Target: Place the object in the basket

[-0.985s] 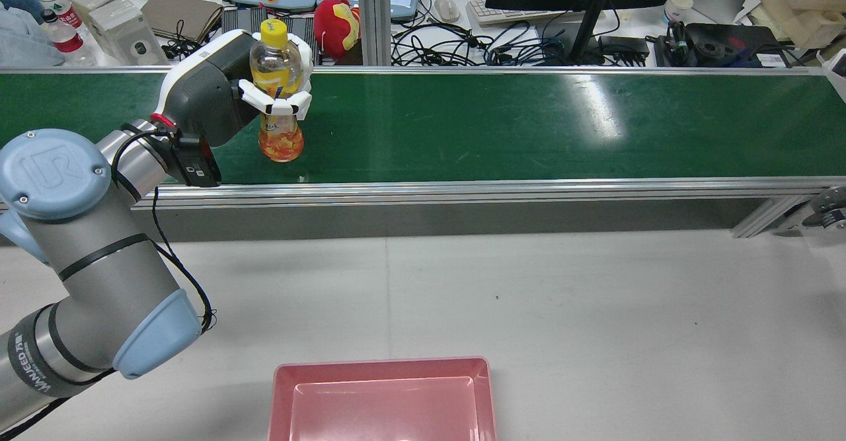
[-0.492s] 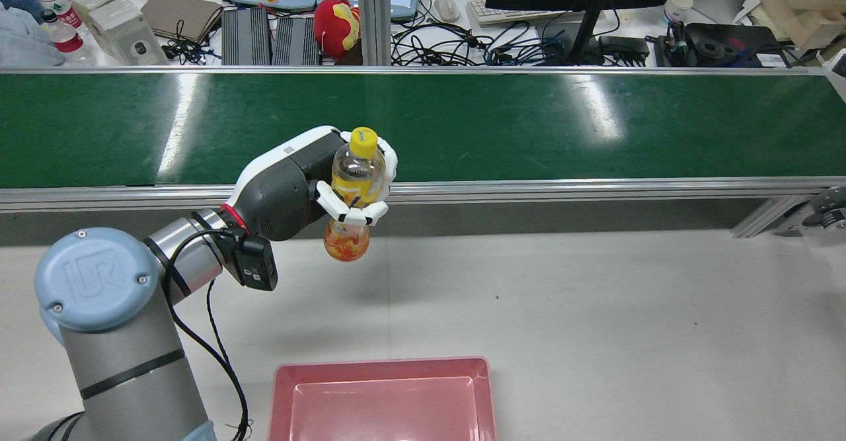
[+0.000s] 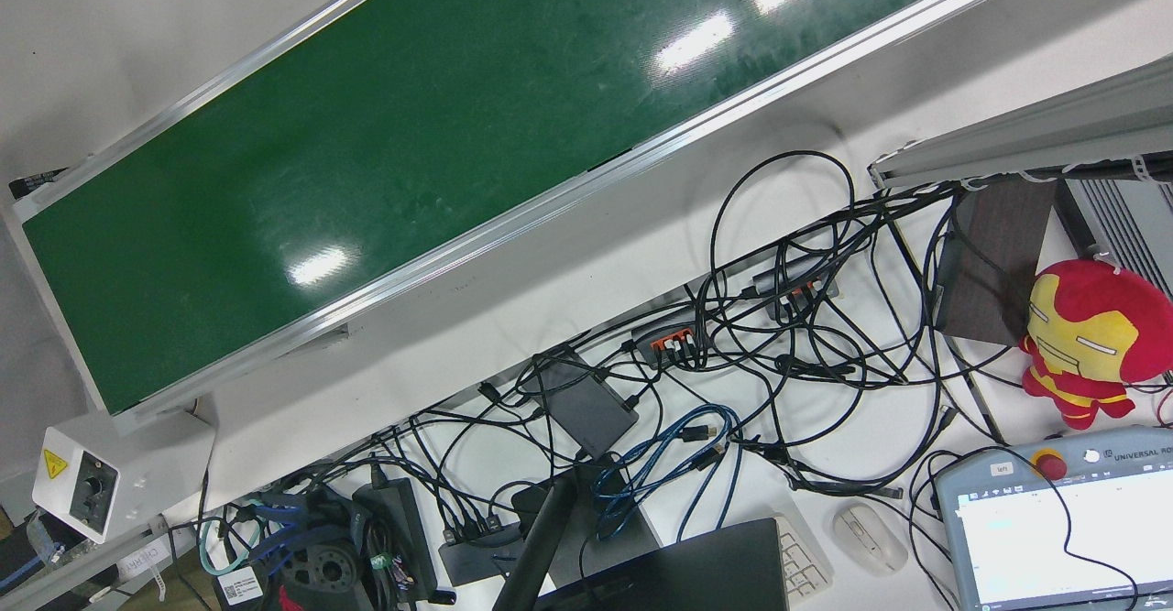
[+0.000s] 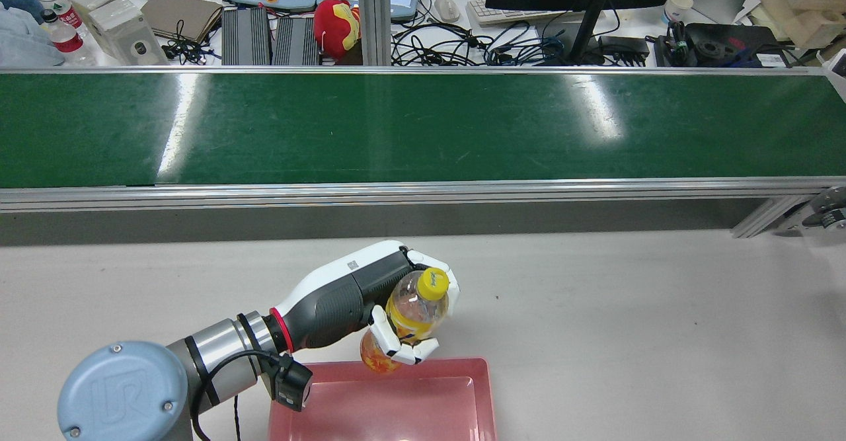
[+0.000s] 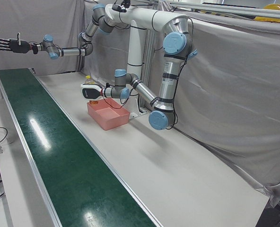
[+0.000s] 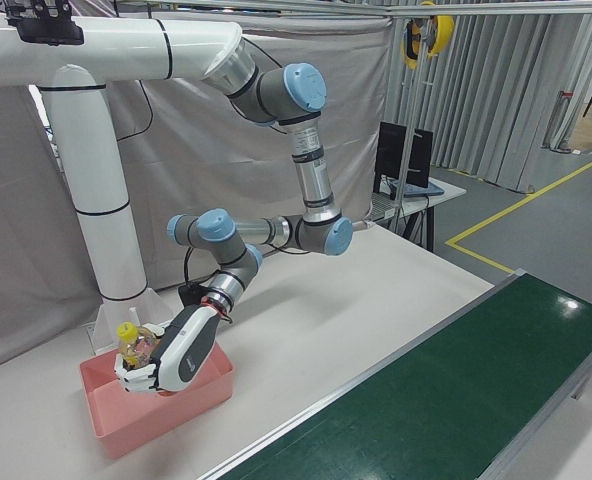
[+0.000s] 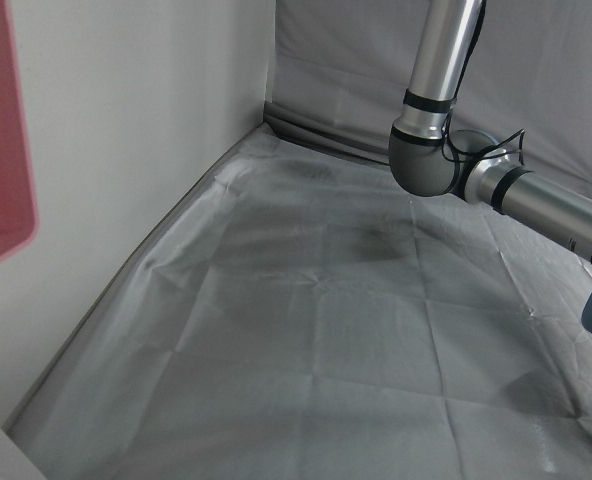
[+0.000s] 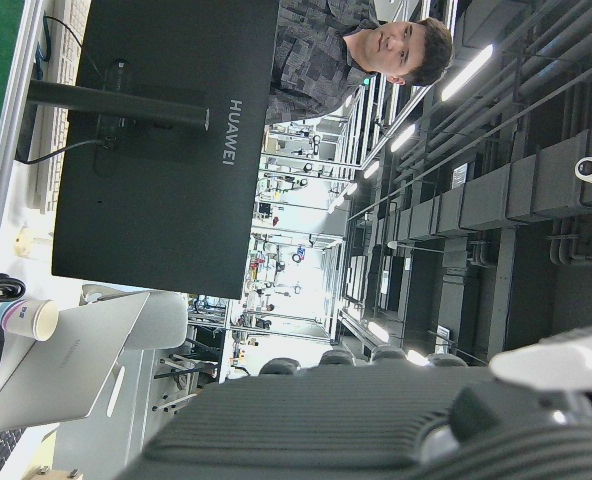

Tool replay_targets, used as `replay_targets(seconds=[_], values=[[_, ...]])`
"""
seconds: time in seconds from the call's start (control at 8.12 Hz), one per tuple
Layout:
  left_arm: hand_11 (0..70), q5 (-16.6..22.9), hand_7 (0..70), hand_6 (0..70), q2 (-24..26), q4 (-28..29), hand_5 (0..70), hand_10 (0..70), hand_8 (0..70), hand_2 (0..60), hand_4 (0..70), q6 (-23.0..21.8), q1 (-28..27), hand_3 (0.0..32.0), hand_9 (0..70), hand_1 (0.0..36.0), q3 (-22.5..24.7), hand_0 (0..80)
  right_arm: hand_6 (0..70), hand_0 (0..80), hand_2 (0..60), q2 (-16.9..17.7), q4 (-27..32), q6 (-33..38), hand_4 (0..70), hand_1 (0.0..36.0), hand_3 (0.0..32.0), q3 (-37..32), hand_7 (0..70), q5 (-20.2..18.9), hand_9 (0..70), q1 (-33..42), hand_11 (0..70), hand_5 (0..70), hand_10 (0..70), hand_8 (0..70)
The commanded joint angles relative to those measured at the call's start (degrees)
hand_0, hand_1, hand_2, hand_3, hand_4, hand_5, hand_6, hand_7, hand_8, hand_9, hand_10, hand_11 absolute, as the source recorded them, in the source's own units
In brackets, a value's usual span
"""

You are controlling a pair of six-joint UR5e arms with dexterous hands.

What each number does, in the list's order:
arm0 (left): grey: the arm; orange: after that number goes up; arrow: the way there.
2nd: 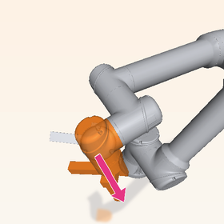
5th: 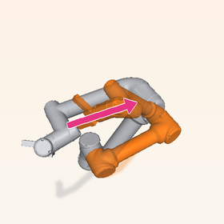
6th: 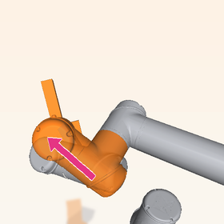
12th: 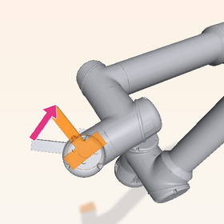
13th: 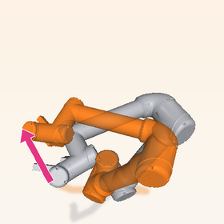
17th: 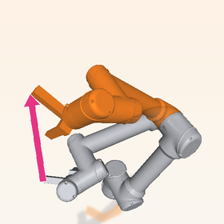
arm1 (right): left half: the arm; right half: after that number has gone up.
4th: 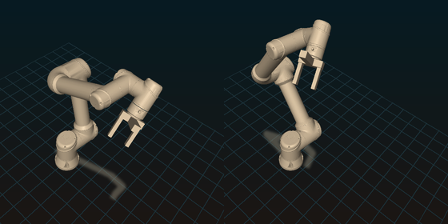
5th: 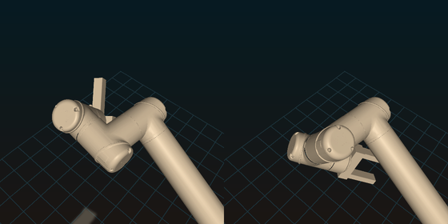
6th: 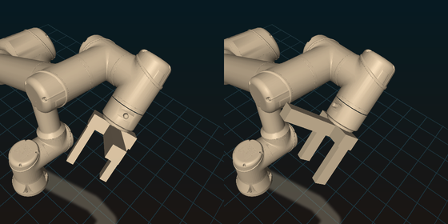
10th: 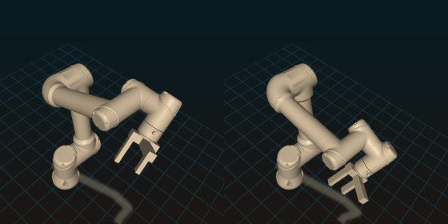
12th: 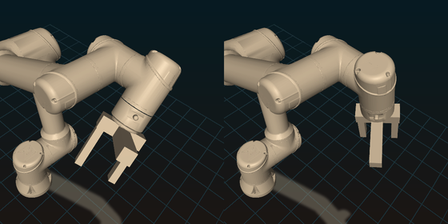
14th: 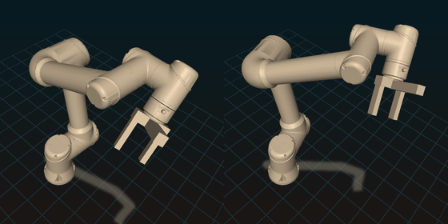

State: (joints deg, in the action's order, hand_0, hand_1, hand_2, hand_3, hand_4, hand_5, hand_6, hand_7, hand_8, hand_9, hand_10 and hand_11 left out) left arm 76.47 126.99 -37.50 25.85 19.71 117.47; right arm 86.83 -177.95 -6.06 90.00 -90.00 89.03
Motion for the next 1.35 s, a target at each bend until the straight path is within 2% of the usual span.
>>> replay_targets(seconds=[0.0,0.25,0.49,0.62,0.74,0.86,0.98,1.11,1.23], values=[[70.0,-0.27,70.0,70.0,-0.34,-0.38,70.0,67.9,70.0,60.0,69.2,5.16,-7.04,0.0,70.0,36.0,0.21,66.1,0.0,0.0,0.0,0.0,-0.03,0.0,0.0,0.0,0.0,0.0,0.0,0.0,0.0,0.0,0.0,0.0,0.0,0.0],[70.0,-0.53,70.0,70.0,-3.83,1.01,70.0,66.4,70.0,60.0,68.8,6.32,-9.41,0.0,70.0,36.0,-0.66,62.7,0.0,0.0,0.0,0.0,-0.03,0.0,0.0,0.0,0.0,0.0,0.0,-0.08,0.0,0.0,0.0,0.0,0.0,0.0],[70.0,-0.71,70.0,70.0,-7.35,1.46,70.0,58.8,70.0,60.0,70.0,7.02,-9.52,0.0,70.0,36.0,-0.67,54.0,0.0,0.0,0.0,0.0,-0.03,0.0,0.0,0.0,0.0,0.0,0.0,0.0,0.0,0.0,0.0,0.0,0.0,0.0],[70.0,-0.62,61.2,70.0,-8.15,1.64,70.0,52.0,70.0,60.0,70.0,6.94,-9.43,0.0,70.0,36.0,-0.32,51.7,0.0,0.0,0.0,0.0,-0.03,0.0,0.0,0.0,0.0,0.0,0.0,0.0,0.0,0.0,0.0,0.0,0.0,0.0],[62.4,-0.36,44.9,48.9,-8.16,1.38,70.0,43.7,64.1,60.0,56.6,6.85,-9.34,0.0,70.0,35.8,-0.14,47.1,0.0,0.0,0.0,0.0,-0.03,0.0,0.0,0.0,0.0,0.0,0.0,0.0,0.0,0.0,0.0,0.0,0.0,0.0],[52.3,-0.18,30.7,27.0,-8.25,-0.28,58.7,36.2,50.0,60.0,44.3,6.85,-9.34,0.0,64.5,35.7,0.3,46.1,0.0,0.0,0.0,0.0,-0.03,0.0,0.0,0.0,0.0,0.0,0.0,0.0,0.0,0.0,0.0,0.0,0.0,0.0],[42.6,-0.18,22.1,12.8,-8.77,-1.25,51.3,28.4,35.7,54.8,27.4,6.85,-9.25,0.0,47.5,25.6,0.91,53.1,0.0,0.0,0.0,0.0,-0.03,0.0,0.0,0.0,0.0,0.0,0.0,0.0,0.0,0.0,0.0,0.0,0.0,0.0],[36.6,-0.18,13.6,4.9,-9.99,-1.7,46.4,23.6,23.0,1.6,14.8,6.85,-9.25,0.0,31.4,17.8,2.92,64.1,0.0,0.0,0.0,0.0,-0.03,0.0,0.0,0.0,0.0,0.0,0.0,0.0,0.0,0.0,0.0,0.0,0.0,0.0],[30.7,-0.18,6.1,0.3,-11.92,-2.4,41.3,19.4,19.7,0.0,10.6,6.85,-9.16,0.0,25.5,12.7,5.02,80.0,0.0,0.0,0.0,0.0,-0.03,0.0,0.0,0.0,0.0,0.0,0.0,0.0,0.0,0.0,0.0,0.0,0.0,0.0]])
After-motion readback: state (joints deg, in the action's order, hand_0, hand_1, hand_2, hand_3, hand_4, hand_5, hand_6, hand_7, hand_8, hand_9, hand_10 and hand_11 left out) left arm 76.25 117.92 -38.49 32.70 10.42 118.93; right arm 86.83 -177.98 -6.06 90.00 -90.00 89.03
